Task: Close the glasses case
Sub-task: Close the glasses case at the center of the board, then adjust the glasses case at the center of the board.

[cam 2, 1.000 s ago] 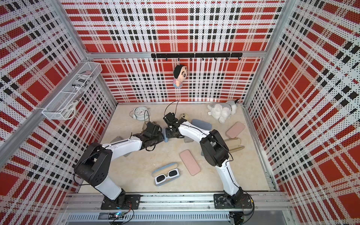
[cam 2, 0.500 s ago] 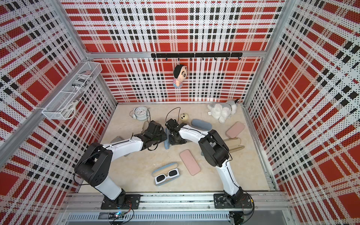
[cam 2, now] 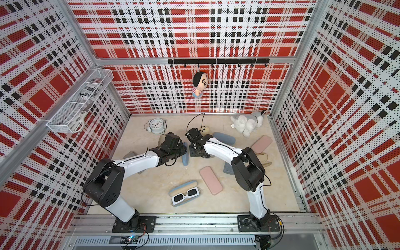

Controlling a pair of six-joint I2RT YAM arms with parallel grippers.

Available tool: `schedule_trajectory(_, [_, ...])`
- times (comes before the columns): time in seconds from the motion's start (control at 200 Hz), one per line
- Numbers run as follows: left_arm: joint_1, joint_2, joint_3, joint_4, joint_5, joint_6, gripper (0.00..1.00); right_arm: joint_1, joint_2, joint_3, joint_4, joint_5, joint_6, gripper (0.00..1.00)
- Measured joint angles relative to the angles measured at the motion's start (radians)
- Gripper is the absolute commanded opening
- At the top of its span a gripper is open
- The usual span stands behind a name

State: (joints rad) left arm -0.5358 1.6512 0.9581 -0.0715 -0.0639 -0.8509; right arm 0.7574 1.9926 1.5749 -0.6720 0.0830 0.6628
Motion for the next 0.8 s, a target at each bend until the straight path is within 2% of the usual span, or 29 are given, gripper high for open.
schedule_trajectory(0.145, [0.005,-0.111,-0.021,-0.012,-0.037,-0.011,0.62,0.011,0.000,0.007,0.030,-0.044,-0.023,0.65])
schedule_trajectory(0.356, [0.052,-0.458,-0.071,-0.054,-0.155,-0.022,0.86,0.068,0.060,0.152,0.026,-0.066,-0.043,0.73])
schedule_trajectory(0.541, [0.172,-0.696,-0.139,-0.111,-0.212,-0.024,0.87,0.102,0.180,0.305,-0.024,-0.071,-0.037,0.76])
schedule_trajectory(0.636, [0.235,-0.739,-0.186,-0.150,-0.204,-0.024,0.88,0.108,0.230,0.341,-0.060,-0.058,-0.025,0.78])
schedule_trajectory(0.802, [0.299,-0.767,-0.245,-0.215,-0.173,-0.022,0.88,0.110,0.233,0.354,-0.101,-0.019,0.003,0.80])
